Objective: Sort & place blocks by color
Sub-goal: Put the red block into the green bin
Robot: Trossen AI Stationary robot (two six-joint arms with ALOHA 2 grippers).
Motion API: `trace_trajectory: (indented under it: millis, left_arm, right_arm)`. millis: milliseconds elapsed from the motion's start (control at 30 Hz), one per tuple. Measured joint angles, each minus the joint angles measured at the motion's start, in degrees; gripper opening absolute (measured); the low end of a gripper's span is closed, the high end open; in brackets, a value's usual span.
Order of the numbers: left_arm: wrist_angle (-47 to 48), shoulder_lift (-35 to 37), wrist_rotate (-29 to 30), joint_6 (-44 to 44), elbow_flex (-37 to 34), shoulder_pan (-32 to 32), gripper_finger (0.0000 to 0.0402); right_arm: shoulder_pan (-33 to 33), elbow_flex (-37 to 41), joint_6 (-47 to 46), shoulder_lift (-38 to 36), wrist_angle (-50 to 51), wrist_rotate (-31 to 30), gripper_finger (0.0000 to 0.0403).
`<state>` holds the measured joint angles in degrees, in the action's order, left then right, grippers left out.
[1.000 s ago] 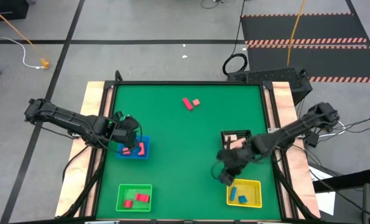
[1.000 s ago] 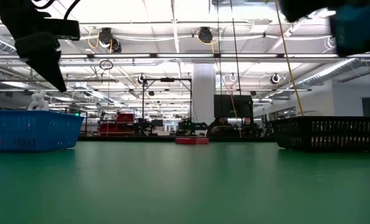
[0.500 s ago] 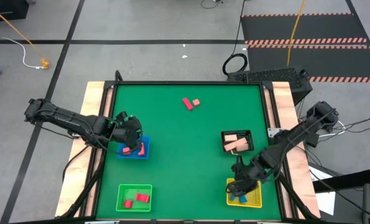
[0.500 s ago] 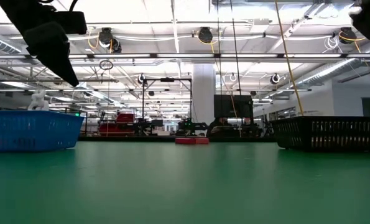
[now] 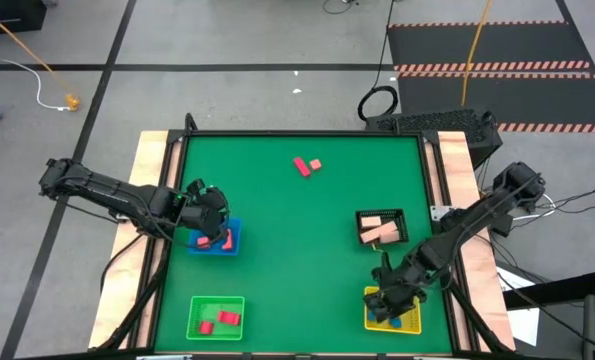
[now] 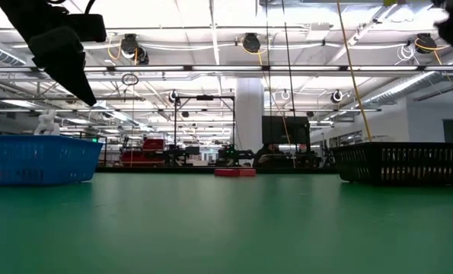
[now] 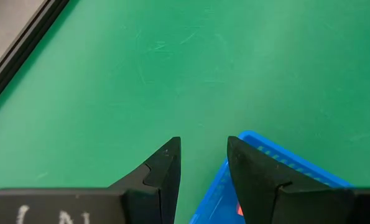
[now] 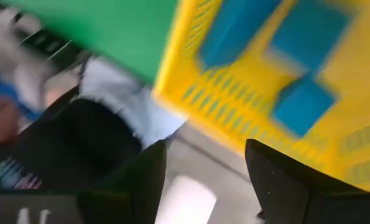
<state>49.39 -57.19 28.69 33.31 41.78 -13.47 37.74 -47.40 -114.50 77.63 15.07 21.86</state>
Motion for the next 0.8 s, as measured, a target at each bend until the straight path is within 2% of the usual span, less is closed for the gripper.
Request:
trace_trajectory:
  millis: [100, 267, 533, 700, 800]
  left_arm:
    - [0.0, 0.0, 0.0, 0.0, 0.0, 0.0, 0.0131]
    - [0.1, 0.0, 0.0, 0.0, 0.0, 0.0, 0.0131]
    - [0.0, 0.0, 0.0, -0.1, 0.0, 0.0, 0.0131]
    - [0.0, 0.0, 0.0, 0.0, 0.0, 0.0, 0.0132]
    - [0.0, 0.0, 0.0, 0.2, 0.0, 0.0, 0.0131]
  right_arm:
    - [0.0, 0.0, -0.9, -1.1, -5.9, 0.4, 0.0213]
    - [-1.4, 0.0, 6.2, -2.7, -12.4, -7.0, 0.0207]
    - [-8.9, 0.0, 32.3, -2.8, -16.9, -21.3, 0.0206]
    - [-16.1, 0.0, 50.6, -2.8, -17.1, -31.7, 0.0206]
    - [-20.9, 0.0, 57.1, -2.8, -17.1, -38.2, 0.0206]
